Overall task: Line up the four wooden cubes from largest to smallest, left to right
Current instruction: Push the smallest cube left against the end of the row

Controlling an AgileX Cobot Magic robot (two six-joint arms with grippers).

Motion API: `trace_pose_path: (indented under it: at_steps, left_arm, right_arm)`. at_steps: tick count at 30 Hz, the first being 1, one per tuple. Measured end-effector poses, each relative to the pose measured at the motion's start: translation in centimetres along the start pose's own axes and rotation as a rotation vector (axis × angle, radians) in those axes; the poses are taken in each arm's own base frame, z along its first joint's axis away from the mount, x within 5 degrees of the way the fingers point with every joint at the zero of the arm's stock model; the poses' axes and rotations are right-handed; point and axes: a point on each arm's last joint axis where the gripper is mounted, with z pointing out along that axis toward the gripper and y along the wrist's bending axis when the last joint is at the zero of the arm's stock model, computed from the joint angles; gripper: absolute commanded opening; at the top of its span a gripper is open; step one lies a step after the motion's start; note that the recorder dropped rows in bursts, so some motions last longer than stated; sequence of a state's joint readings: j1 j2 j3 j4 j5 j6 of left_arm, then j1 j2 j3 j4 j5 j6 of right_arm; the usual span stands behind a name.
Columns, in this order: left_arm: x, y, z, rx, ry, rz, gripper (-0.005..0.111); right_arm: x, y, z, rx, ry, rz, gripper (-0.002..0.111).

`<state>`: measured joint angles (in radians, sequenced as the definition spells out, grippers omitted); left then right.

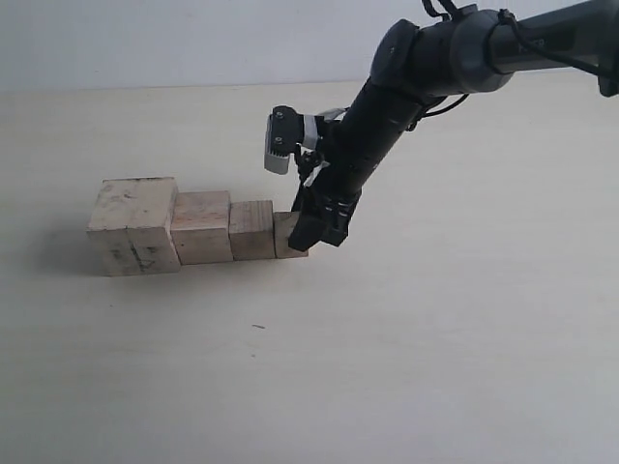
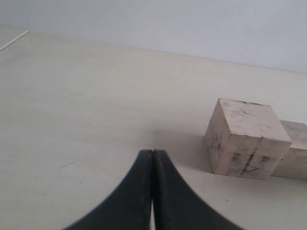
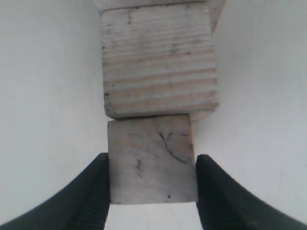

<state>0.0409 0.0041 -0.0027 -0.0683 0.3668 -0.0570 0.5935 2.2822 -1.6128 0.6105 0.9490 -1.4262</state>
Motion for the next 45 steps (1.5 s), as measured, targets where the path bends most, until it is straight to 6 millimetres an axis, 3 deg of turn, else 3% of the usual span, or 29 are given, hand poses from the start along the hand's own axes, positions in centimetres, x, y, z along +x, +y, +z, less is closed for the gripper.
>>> trace_pose_path:
  at_steps: [14, 26, 33, 36, 45]
  left_arm:
    - [0.0, 0.0, 0.0, 0.0, 0.0, 0.0, 0.0]
    - [0.0, 0.0, 0.0, 0.0, 0.0, 0.0, 0.0]
    - [0.0, 0.0, 0.0, 0.0, 0.0, 0.0, 0.0]
    - [0.0, 0.0, 0.0, 0.0, 0.0, 0.0, 0.0]
    - [0.0, 0.0, 0.0, 0.0, 0.0, 0.0, 0.0]
  right_arm:
    - [-0.2, 0.1, 0.0, 0.011, 0.014, 0.013, 0.012]
    - [-0.4, 0.0, 0.0, 0.015, 0.0, 0.024, 0.048]
    - [-0.3, 0.0, 0.1, 0.014, -0.001, 0.029, 0.083]
    - [-0.3, 0.0, 0.3, 0.01, 0.001, 0.034, 0.093]
    - [-0.5, 0.0, -0.8, 0.056, 0.033, 0.064, 0.095]
